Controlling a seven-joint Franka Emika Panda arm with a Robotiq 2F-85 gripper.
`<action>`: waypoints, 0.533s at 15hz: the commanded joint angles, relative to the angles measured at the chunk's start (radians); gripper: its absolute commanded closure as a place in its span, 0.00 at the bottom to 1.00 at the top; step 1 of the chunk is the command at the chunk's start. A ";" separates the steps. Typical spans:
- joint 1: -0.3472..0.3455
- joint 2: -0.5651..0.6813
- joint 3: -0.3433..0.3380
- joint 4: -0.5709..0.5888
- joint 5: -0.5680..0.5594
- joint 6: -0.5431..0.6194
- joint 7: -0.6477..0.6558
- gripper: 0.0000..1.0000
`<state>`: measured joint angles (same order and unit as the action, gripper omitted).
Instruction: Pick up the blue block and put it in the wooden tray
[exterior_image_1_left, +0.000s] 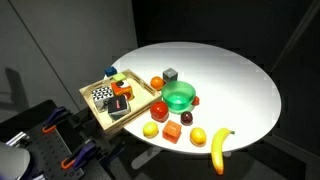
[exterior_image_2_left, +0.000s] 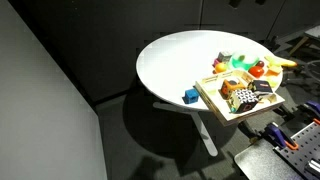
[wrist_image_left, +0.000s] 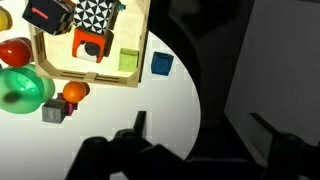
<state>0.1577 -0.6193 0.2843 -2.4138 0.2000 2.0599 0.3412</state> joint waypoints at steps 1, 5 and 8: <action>0.005 0.001 -0.005 0.003 -0.004 -0.003 0.003 0.00; 0.005 0.001 -0.005 0.003 -0.004 -0.003 0.003 0.00; -0.001 0.042 -0.002 0.028 -0.005 0.001 0.008 0.00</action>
<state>0.1577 -0.6154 0.2843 -2.4131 0.2000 2.0599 0.3411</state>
